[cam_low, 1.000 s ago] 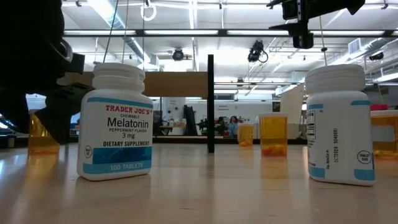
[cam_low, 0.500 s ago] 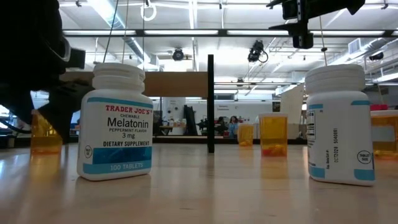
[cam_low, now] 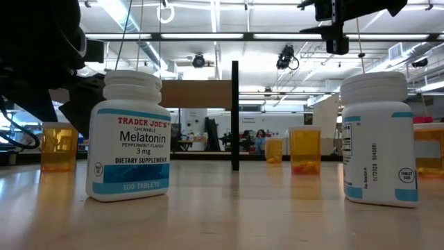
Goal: Pick and place medicine bottles onto shelf by color
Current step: Put the orange pill bottle on the shelf
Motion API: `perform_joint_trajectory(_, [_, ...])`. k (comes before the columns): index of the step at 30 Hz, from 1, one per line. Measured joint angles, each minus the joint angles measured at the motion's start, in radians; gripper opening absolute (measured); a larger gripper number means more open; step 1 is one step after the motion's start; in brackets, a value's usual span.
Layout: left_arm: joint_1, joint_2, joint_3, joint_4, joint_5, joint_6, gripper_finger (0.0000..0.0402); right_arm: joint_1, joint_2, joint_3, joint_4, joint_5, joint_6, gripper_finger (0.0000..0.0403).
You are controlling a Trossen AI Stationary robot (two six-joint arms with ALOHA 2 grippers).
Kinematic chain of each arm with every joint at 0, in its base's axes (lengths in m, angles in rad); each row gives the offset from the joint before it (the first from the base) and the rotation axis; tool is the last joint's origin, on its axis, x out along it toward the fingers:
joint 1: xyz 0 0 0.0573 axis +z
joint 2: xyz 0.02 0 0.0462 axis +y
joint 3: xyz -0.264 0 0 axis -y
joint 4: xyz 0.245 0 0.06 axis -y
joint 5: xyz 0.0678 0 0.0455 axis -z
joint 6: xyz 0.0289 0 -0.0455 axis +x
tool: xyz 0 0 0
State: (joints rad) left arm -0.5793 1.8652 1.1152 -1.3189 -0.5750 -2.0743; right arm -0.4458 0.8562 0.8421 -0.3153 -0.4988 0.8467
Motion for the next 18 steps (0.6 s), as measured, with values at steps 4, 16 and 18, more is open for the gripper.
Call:
perform_joint_trajectory(4, [0.000, 0.000, 0.000, 0.000, 0.002, 0.000, 0.0293, 0.000, 0.000, 0.000, 0.000, 0.000, -0.010, 0.0225])
perform_joint_trajectory(16, [0.000, 0.000, 0.000, 0.010, 0.006, -0.013, 0.0278, 0.000, 0.000, 0.000, 0.000, 0.000, -0.010, 0.0225])
perform_joint_trajectory(18, [0.000, 0.000, 0.000, 0.021, 0.006, -0.014, 0.0264, 0.000, 0.000, 0.000, 0.000, 0.000, -0.010, 0.0225])
